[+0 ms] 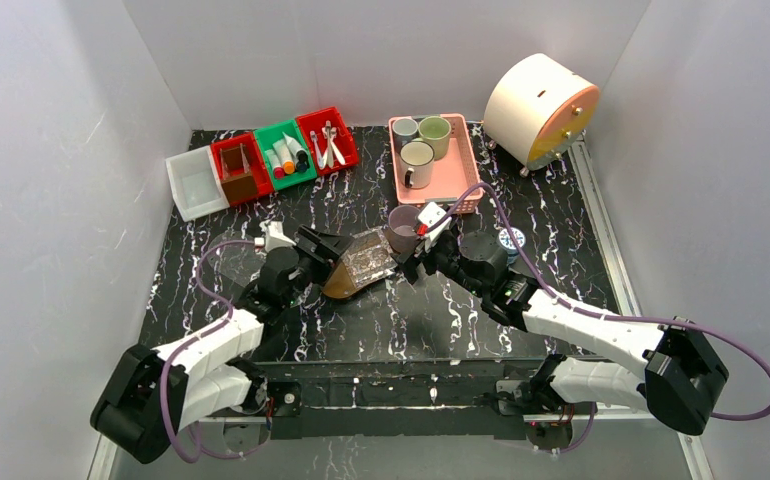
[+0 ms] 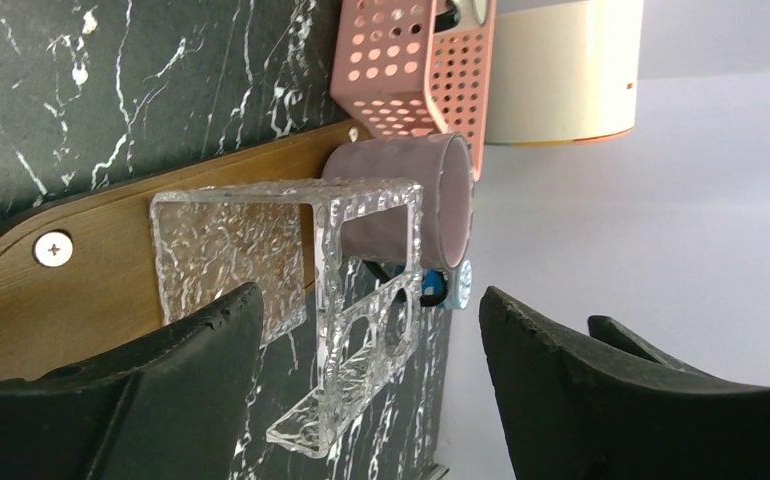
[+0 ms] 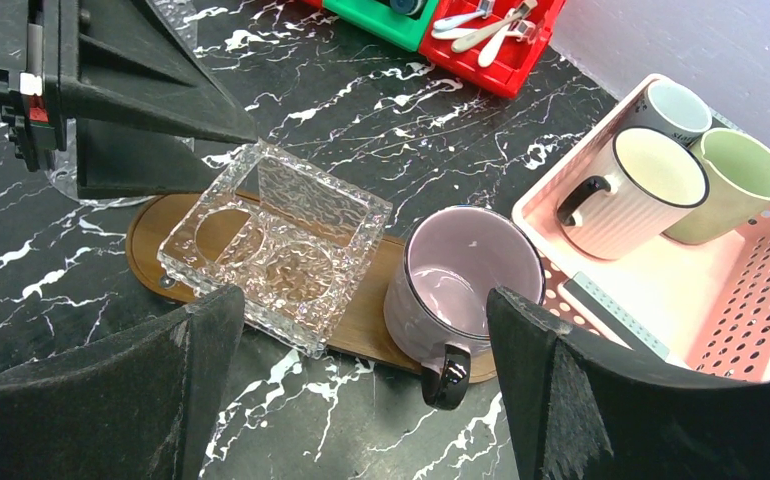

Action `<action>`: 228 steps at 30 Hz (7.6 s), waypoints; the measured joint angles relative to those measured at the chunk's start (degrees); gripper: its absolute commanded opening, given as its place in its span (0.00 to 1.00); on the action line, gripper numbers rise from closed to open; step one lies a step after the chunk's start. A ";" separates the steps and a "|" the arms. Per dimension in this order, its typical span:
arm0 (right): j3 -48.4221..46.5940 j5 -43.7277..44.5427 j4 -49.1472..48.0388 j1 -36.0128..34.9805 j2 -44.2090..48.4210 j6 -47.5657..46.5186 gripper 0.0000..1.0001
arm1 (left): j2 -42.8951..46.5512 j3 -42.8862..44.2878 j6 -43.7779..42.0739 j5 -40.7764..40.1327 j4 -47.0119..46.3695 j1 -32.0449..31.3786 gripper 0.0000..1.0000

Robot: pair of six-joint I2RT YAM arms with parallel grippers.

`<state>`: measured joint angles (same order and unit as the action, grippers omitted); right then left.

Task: Prepare toiletry sets of a toothbrush and toothpaste on the tray
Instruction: Adjust the toothpaste holder on the tray, then pick up the cup from the storage box.

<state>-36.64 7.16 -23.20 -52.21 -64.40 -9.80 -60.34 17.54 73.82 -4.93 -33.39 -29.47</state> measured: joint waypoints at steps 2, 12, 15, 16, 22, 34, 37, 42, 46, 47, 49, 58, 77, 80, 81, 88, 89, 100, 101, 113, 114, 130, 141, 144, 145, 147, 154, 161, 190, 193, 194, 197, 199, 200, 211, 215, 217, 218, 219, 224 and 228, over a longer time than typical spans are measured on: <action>0.00 0.04 0.22 0.00 0.00 0.00 0.99 | -0.37 1.70 -0.68 0.79 3.21 0.00 0.78; 0.00 0.22 0.44 0.00 0.02 -0.07 0.99 | -7.08 10.69 -4.44 5.42 13.29 -0.02 0.78; 0.00 0.42 0.59 0.00 0.09 -0.22 0.99 | -9.01 12.55 -5.14 6.67 14.60 -0.07 0.79; 0.00 0.48 0.66 0.00 0.09 -0.28 0.99 | -9.60 13.14 -5.40 6.97 15.32 -0.11 0.79; 0.00 0.85 0.81 0.00 0.09 -0.63 0.99 | -11.15 15.04 -6.25 7.58 16.44 -0.39 0.79; 0.00 1.73 2.14 0.00 0.31 -0.94 0.99 | -16.55 16.98 -5.42 8.13 14.78 -1.75 0.80; 0.00 1.75 2.29 0.00 0.31 -1.01 0.99 | -17.70 18.12 -4.98 8.11 13.49 -2.10 0.80; 0.00 1.95 2.43 0.00 0.31 -1.16 0.99 | -19.67 18.93 -4.04 7.91 11.85 -2.71 0.80; 0.00 2.19 2.51 0.00 0.31 -1.38 0.99 | -21.75 18.99 -3.06 7.74 10.62 -3.17 0.80; 0.00 2.25 2.51 0.00 0.31 -1.40 0.99 | -22.08 18.99 -2.93 7.69 10.51 -3.26 0.80; 0.00 2.40 2.51 0.00 0.31 -1.55 0.99 | -22.71 19.02 -2.54 7.43 10.05 -3.32 0.80; 0.00 3.23 2.54 0.00 0.55 -2.23 0.99 | -25.03 20.46 -0.61 6.93 7.17 -3.85 0.80; 0.00 3.43 2.51 0.00 1.07 -2.43 0.99 | -27.43 21.55 2.14 3.10 3.96 -4.15 0.80; 0.00 3.43 2.54 0.00 1.07 -2.43 0.99 | -27.41 21.40 2.49 2.34 3.41 -4.15 0.81; 0.00 3.43 2.54 0.00 1.07 -2.43 0.99 | -27.39 21.38 2.62 2.29 3.37 -4.15 0.82; 0.00 3.43 2.54 0.00 1.29 -2.43 0.99 | -25.64 19.41 3.02 2.25 2.99 -4.15 0.85; 0.00 3.43 2.56 0.00 1.36 -2.43 0.99 | -25.07 18.91 3.08 2.21 3.08 -4.15 0.85; 0.00 4.17 3.02 0.00 1.55 -2.43 0.99 | -14.82 16.87 0.37 0.48 9.16 -4.15 0.90; 0.00 4.39 3.30 0.00 1.66 -2.43 0.99 | -13.70 16.85 -0.26 0.20 10.27 -4.17 0.90; -1.84 7.10 5.49 0.00 1.90 -2.43 0.99 | -2.27 16.55 -10.27 -4.46 23.23 -4.11 0.96; -1.92 7.15 5.60 0.00 1.88 -2.47 0.99 | -2.71 16.55 -10.73 -4.26 23.41 -4.11 0.96; -2.32 7.06 6.80 0.00 1.75 -2.58 0.99 | -10.49 15.08 -8.85 -0.26 17.05 -4.13 0.94; -2.32 7.06 6.80 0.00 1.75 -2.58 0.99 | -19.76 19.74 -5.44 1.11 10.86 -4.63 0.93; -2.32 7.08 6.80 0.00 1.75 -2.60 0.99 | -21.24 20.09 -4.44 1.14 9.20 -4.85 0.93; -2.32 7.06 6.80 0.00 1.75 -2.60 0.99 | -21.70 20.13 -4.09 1.11 8.72 -4.90 0.93; -2.32 7.08 6.80 0.00 1.75 -2.60 0.99 | -22.40 20.15 -3.32 1.11 7.85 -4.96 0.93; -2.32 7.06 6.80 0.00 1.75 -2.60 0.99 | -23.85 21.05 -1.31 0.92 5.86 -5.95 0.93; -2.32 7.06 6.80 0.00 1.75 -2.60 0.99 | -26.12 23.02 -0.48 0.59 4.85 -6.47 0.93; -2.25 7.06 6.78 0.00 1.81 -2.97 0.99 | -22.32 21.24 -1.27 -1.86 9.55 -7.04 0.98; -2.25 7.06 6.80 0.00 1.86 -3.08 0.99 | -21.59 19.93 -1.42 -1.97 9.90 -7.04 0.98; -2.25 7.08 6.78 0.00 1.90 -3.10 0.99 | -21.31 19.47 -1.44 -1.97 9.97 -7.04 0.98; -2.21 7.08 6.78 0.00 2.08 -3.23 0.99 | -20.46 18.47 -1.68 -1.97 10.71 -7.04 0.98; -2.21 7.08 6.78 0.00 2.12 -3.30 0.99 | -19.91 18.38 -2.01 -1.99 11.47 -7.04 0.98; -2.21 7.06 6.80 0.00 2.12 -3.32 0.99 | -19.43 18.38 -2.25 -2.05 11.85 -7.04 0.98; -2.21 7.06 6.80 0.00 2.23 -3.52 0.99 | -9.77 16.55 -5.79 -5.29 18.69 -7.04 0.98; -2.21 7.26 6.80 0.00 2.23 -3.50 0.99 | -7.17 16.31 -7.65 -6.80 21.62 -7.04 0.98; -2.23 7.76 6.93 0.02 2.21 -3.34 0.99 | -5.70 16.02 -8.59 -7.80 23.04 -7.04 0.98; -2.34 8.17 7.23 0.04 2.16 -2.99 0.99 | -4.92 15.87 -9.20 -8.31 23.89 -7.02 0.98; -2.58 8.66 7.85 0.09 2.01 -2.51 0.99 | -4.11 15.78 -9.88 -8.83 24.94 -6.80 0.98; -5.97 12.81 10.29 1.22 -0.63 1.14 0.99 | 0.26 16.00 -14.10 -11.19 29.22 -4.90 0.98; -12.61 14.36 14.56 5.44 -5.22 6.45 0.99 | 2.38 18.75 -18.88 -13.44 34.49 -3.06 0.98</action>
<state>-49.25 21.52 -8.64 -46.76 -69.63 -3.36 -57.95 36.29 54.94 -18.37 1.10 -32.53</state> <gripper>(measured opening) 0.985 0.983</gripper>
